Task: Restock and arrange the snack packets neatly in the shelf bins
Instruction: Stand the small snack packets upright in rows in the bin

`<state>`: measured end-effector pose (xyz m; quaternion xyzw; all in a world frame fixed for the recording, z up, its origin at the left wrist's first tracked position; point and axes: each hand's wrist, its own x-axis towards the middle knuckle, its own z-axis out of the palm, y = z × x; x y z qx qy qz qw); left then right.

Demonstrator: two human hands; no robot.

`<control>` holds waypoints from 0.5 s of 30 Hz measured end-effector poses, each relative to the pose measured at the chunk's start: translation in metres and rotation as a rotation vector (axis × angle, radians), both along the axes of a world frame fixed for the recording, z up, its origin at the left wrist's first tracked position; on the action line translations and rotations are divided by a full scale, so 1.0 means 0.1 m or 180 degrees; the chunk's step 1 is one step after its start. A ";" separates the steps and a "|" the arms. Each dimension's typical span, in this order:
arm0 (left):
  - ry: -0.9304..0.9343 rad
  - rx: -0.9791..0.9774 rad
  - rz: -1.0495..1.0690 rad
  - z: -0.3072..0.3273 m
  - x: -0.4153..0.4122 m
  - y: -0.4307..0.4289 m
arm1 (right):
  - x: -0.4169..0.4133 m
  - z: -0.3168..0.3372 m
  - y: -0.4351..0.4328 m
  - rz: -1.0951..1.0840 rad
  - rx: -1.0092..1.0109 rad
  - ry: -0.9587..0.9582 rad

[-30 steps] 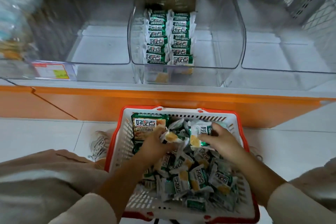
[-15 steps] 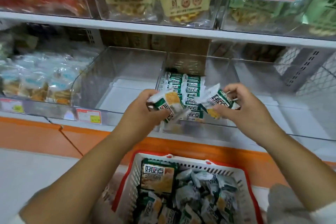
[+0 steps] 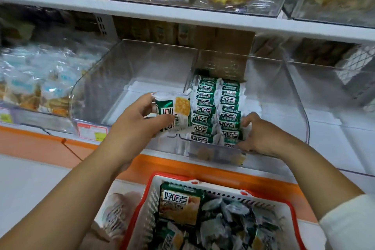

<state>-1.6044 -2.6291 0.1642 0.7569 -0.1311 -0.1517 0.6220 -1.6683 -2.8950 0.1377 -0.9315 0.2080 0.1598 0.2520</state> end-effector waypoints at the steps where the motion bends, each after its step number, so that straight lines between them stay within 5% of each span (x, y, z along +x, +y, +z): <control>1: -0.0011 0.0000 -0.0037 0.00 -0.01 0.01 | 0.01 -0.01 0.00 -0.0051 -0.0064 0.0001; 15: 0.0187 -0.0351 -0.0195 0.01 -0.06 -0.13 | 0.01 -0.07 0.06 -0.0582 0.1238 -0.0109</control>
